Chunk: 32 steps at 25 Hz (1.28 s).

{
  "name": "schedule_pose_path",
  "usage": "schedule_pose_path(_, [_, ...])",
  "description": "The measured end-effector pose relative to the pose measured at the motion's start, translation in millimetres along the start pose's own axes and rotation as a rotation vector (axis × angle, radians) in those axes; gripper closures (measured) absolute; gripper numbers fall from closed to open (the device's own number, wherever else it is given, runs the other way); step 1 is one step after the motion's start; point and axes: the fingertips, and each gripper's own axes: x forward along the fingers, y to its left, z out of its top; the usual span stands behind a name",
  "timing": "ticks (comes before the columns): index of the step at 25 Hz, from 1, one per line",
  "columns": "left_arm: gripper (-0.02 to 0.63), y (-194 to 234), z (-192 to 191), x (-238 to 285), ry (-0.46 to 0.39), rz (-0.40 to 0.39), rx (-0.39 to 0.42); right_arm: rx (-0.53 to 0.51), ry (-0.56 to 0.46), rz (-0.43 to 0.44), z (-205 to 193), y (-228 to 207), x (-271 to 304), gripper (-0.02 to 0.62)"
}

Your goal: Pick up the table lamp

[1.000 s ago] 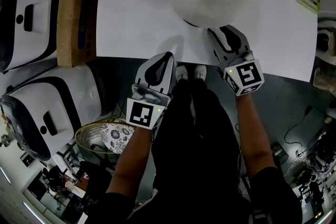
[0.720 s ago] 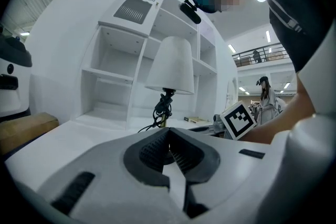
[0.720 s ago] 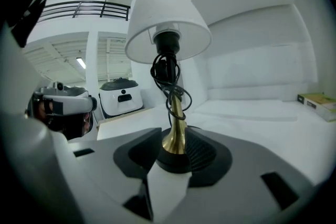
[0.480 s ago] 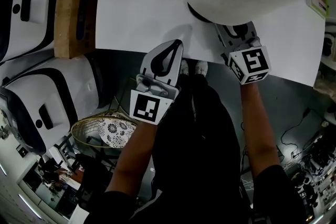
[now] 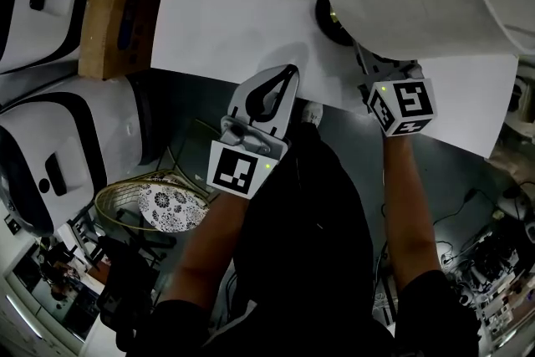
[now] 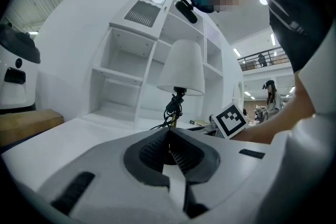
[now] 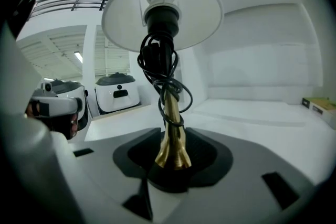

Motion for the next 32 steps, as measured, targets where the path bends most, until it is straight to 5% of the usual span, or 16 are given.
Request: schedule_pose_path(32, [0.589, -19.1, -9.8, 1.8, 0.039, -0.007, -0.032, -0.072, -0.015, -0.018, 7.9, -6.4, 29.8, 0.436])
